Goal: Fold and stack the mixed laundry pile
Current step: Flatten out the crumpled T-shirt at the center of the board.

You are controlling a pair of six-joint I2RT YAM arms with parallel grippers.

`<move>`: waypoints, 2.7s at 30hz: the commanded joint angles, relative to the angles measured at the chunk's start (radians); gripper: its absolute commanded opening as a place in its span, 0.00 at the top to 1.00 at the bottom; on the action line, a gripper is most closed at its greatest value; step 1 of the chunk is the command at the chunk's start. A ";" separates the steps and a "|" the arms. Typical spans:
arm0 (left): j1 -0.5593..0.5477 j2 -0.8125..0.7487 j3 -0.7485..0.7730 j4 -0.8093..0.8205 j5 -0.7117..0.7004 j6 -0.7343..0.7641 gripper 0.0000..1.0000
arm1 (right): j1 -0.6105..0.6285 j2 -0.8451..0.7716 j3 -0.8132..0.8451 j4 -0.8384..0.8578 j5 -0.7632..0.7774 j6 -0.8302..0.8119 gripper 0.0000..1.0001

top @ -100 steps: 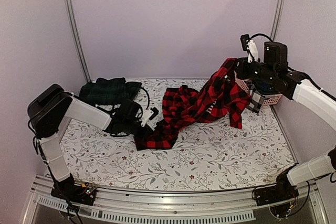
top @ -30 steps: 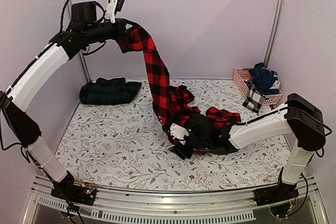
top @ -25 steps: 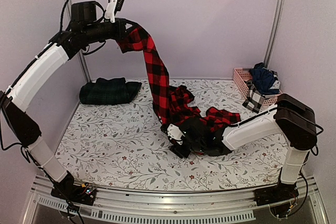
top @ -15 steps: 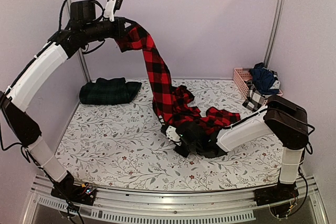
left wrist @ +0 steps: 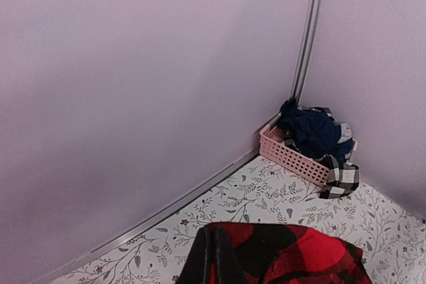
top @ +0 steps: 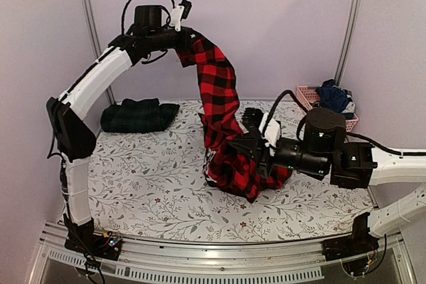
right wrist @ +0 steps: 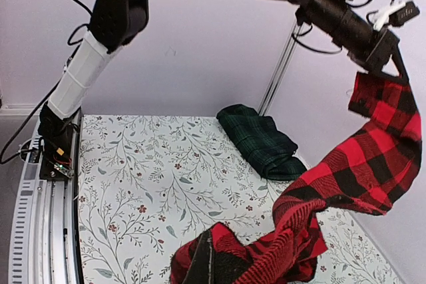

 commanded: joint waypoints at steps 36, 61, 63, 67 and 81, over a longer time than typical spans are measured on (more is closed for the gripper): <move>-0.162 -0.190 -0.201 0.144 0.278 0.116 1.00 | -0.241 -0.546 -0.398 -0.242 0.175 0.609 0.01; -0.166 -0.446 -0.321 0.381 0.816 0.054 1.00 | -0.741 -0.109 -0.227 0.003 -0.737 0.222 0.01; -0.168 -0.452 -0.323 0.388 0.824 0.039 1.00 | -0.759 -0.085 -0.221 0.007 -0.808 0.195 0.01; -0.168 -0.462 -0.326 0.394 0.822 0.038 1.00 | -0.769 -0.001 -0.207 0.027 -0.993 0.194 0.08; -0.144 -0.469 -0.363 0.456 0.718 0.007 1.00 | -0.745 0.147 -0.215 0.148 -1.167 0.272 0.81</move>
